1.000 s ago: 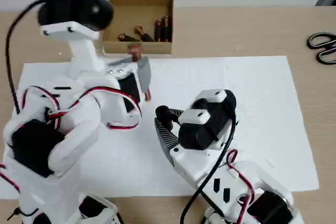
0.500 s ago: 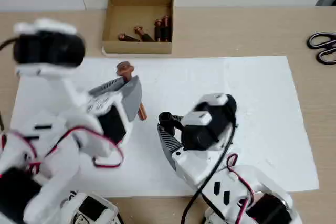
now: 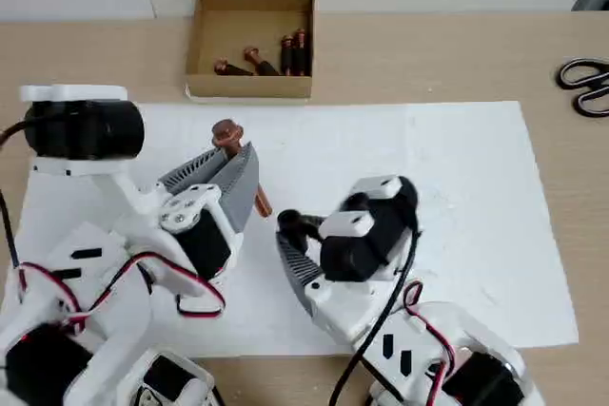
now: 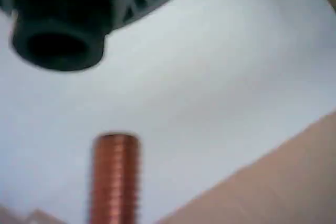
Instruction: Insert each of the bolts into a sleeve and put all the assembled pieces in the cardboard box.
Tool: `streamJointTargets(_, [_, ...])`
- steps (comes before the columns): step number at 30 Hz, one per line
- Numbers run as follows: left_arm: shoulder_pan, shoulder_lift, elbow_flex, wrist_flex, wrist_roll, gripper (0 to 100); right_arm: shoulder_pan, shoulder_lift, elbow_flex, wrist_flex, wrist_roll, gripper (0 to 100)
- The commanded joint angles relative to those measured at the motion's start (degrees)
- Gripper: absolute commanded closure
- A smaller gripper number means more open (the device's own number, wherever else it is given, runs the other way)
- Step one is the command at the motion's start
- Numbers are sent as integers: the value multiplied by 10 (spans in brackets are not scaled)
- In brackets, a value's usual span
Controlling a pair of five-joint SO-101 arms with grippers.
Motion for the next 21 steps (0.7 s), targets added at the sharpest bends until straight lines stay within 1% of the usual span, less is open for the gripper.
streamJointTargets(1, [8,-9,15,-31,2,994,-6,-3,-1,-34,-5,995])
streamJointTargets(6, [53,-10,39,-32,2,994,-7,-2,0,-53,-2,995])
streamJointTargets(15, [54,-8,42,-29,1,994,-7,-2,0,-53,-2,995])
streamJointTargets(21, [54,-11,69,-32,-31,994,-7,-7,-3,-50,-2,995])
